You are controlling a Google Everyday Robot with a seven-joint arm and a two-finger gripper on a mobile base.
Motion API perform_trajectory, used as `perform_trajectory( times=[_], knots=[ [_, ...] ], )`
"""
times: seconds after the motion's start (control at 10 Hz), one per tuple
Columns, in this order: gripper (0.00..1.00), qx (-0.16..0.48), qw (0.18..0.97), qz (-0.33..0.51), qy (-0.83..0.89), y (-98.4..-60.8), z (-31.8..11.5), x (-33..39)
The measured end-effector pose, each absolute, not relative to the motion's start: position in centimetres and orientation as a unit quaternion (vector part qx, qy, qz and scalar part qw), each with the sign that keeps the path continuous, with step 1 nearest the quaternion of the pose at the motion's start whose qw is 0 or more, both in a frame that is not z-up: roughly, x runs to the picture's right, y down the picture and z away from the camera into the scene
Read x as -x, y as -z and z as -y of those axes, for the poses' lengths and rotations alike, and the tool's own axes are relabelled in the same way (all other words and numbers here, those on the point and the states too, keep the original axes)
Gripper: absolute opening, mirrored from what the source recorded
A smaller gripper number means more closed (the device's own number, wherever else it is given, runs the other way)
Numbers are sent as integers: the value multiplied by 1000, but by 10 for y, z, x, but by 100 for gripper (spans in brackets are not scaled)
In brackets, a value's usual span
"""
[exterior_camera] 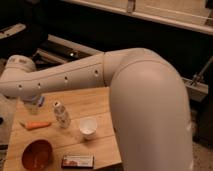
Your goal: Place the pepper in the ceramic bowl
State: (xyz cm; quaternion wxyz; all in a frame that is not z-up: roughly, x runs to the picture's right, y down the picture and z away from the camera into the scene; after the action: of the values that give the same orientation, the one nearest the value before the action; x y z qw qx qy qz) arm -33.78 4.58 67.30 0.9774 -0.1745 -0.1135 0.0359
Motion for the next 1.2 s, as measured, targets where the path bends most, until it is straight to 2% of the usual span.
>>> perform_trajectory(
  times=[0.4,1.0,1.2],
  knots=[
    [80,180,977,117,-12,-703,-61,364],
    [80,194,976,97,-21,-780,-88,362],
    [80,195,976,98,-20,-780,-90,365]
  ],
)
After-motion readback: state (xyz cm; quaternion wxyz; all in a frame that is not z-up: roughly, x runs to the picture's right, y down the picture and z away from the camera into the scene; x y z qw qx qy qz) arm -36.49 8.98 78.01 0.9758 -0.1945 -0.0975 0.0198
